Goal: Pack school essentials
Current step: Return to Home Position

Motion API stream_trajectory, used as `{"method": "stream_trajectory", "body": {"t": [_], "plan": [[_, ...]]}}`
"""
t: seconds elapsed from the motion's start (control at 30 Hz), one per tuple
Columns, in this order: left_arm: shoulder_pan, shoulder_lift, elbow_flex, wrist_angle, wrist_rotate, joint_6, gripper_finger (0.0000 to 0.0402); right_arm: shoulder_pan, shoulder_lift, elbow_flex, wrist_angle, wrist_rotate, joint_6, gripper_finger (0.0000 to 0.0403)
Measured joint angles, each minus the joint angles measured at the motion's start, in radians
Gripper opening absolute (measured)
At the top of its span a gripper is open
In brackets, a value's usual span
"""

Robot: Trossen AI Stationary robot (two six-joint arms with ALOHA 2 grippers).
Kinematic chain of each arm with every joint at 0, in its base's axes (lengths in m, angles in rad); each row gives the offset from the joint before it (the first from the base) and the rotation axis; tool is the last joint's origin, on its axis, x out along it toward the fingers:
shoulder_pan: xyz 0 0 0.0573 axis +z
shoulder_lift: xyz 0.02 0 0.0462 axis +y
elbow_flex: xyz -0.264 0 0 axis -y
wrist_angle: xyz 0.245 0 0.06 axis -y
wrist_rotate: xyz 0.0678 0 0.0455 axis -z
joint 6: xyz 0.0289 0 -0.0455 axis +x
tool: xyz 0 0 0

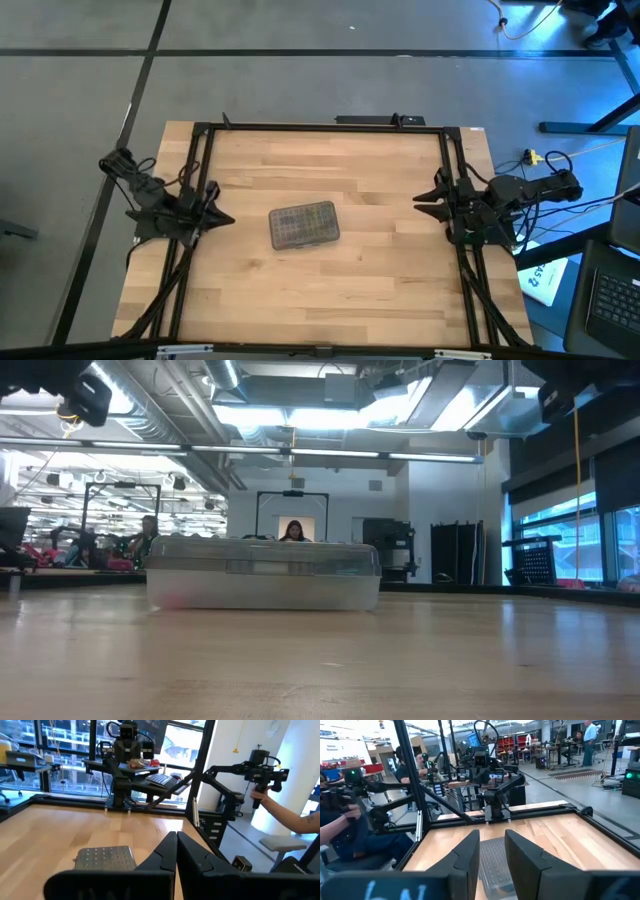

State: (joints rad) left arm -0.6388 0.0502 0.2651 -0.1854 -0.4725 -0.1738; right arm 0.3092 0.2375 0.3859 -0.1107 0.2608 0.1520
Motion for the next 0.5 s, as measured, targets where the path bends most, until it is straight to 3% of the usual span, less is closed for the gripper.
{"method": "stream_trajectory", "body": {"t": [0.5], "plan": [[0.000,-0.048,-0.251,0.269,0.049,0.030,0.0001,0.000,-0.074,-0.268,0.269,-0.024,-0.006,0.0094]]}}
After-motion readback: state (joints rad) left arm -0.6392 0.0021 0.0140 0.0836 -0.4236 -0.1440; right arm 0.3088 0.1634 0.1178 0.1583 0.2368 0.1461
